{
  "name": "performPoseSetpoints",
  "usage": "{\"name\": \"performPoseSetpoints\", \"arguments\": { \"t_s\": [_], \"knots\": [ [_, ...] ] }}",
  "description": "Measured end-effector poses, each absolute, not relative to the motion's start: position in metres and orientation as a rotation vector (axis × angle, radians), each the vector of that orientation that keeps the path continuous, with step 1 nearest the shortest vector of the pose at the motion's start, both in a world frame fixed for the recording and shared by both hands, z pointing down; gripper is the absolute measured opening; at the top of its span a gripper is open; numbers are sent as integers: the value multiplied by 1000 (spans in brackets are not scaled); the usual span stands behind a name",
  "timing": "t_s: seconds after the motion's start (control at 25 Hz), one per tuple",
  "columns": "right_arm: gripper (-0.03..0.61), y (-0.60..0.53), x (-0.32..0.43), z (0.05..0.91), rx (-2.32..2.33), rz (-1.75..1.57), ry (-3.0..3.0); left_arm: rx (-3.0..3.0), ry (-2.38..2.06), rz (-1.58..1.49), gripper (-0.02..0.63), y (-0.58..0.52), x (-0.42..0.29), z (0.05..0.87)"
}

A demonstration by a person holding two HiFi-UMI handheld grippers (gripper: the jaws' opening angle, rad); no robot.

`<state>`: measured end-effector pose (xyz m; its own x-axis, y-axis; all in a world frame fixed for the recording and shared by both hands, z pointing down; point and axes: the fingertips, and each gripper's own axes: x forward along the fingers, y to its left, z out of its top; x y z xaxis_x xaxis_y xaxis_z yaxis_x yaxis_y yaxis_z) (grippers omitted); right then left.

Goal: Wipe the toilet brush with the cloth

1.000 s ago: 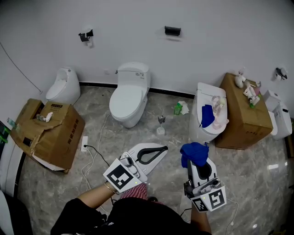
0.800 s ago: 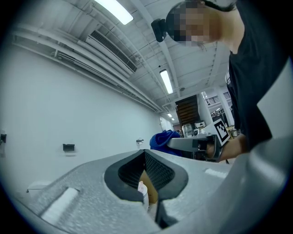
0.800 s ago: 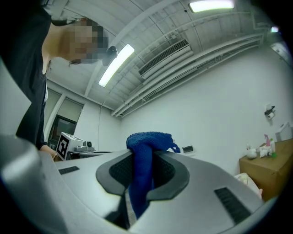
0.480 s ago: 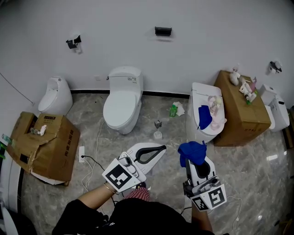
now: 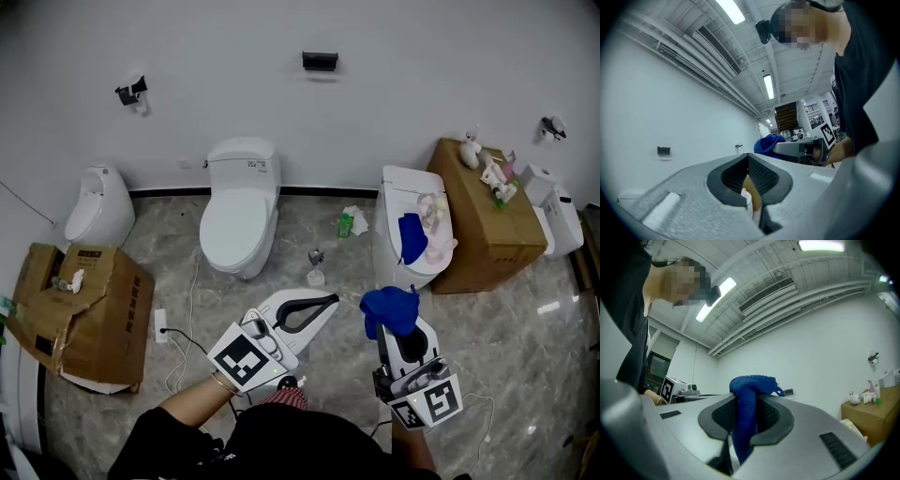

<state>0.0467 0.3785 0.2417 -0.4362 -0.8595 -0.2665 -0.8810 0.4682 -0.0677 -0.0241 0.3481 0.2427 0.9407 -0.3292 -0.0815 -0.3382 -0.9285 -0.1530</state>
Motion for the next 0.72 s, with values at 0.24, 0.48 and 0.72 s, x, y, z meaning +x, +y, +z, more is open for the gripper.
{"name": "performPoseSetpoints", "arguments": {
  "t_s": [0.24, 0.48, 0.72],
  "knots": [
    [74, 366, 42, 237, -1540, 162, 2432, -2946, 471, 95, 2, 332, -27, 243],
    [74, 350, 31, 235, -1554, 173, 2425, -3018, 454, 158, 3, 313, -39, 240],
    [74, 333, 17, 240, -1561, 163, 2423, -3027, 477, 173, 2, 289, -57, 245]
  ]
}}
